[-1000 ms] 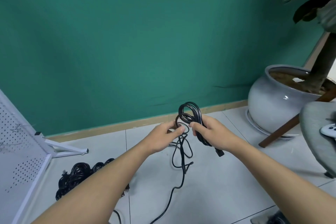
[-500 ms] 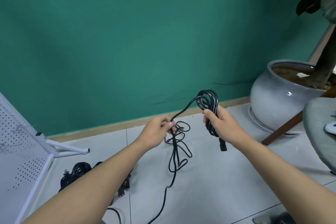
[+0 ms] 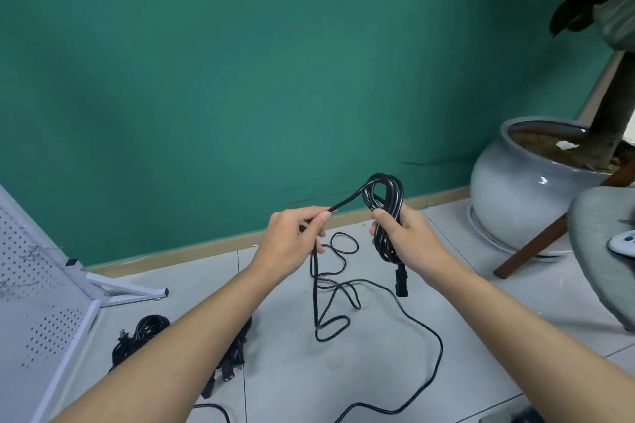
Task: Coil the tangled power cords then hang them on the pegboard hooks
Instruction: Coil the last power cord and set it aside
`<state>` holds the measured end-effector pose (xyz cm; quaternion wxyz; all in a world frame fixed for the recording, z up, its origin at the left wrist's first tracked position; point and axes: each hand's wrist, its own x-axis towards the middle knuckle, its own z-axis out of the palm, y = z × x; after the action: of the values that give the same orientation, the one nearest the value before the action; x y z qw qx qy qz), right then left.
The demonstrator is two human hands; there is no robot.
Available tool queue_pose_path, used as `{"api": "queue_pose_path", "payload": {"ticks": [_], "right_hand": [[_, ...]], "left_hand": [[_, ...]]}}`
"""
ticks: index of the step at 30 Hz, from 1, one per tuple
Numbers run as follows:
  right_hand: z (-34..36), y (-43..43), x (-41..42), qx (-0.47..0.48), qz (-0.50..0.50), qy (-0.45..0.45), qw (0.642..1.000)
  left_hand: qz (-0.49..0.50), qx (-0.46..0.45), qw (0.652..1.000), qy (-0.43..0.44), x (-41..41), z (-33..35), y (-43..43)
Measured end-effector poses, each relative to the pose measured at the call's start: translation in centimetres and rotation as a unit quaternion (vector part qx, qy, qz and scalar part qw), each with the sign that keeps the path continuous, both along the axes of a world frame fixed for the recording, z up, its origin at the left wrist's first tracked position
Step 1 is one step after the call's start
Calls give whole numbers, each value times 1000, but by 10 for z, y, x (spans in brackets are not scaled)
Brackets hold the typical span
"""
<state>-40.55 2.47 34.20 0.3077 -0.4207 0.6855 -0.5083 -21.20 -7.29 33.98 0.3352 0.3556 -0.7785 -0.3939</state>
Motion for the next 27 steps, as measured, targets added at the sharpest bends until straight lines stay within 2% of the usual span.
{"api": "queue_pose_path", "payload": {"ticks": [6, 10, 14, 16, 20, 22, 25, 27], "right_hand": [[0, -1, 8, -23, 37, 8, 999], [-4, -1, 13, -18, 58, 48, 997], [-4, -3, 18, -26, 67, 42, 997], [-4, -3, 16, -13, 69, 56, 996], [-7, -2, 14, 5, 88, 34, 996], [-11, -2, 15, 10, 95, 36, 995], [-14, -4, 18, 13, 98, 50, 994], [-15, -6, 19, 12, 95, 77, 992]], "left_hand": [[17, -69, 996, -46, -7, -3, 0], [-1, -25, 999, -33, -11, -2, 5], [-10, 66, 996, 58, -18, 7, 14], [3, 86, 994, 71, -19, 10, 13], [49, -20, 999, -6, -13, 9, 1], [52, 19, 998, 5, -13, 9, 2], [50, 117, 990, 67, -17, 10, 7], [55, 145, 984, 90, -21, 10, 9]]}}
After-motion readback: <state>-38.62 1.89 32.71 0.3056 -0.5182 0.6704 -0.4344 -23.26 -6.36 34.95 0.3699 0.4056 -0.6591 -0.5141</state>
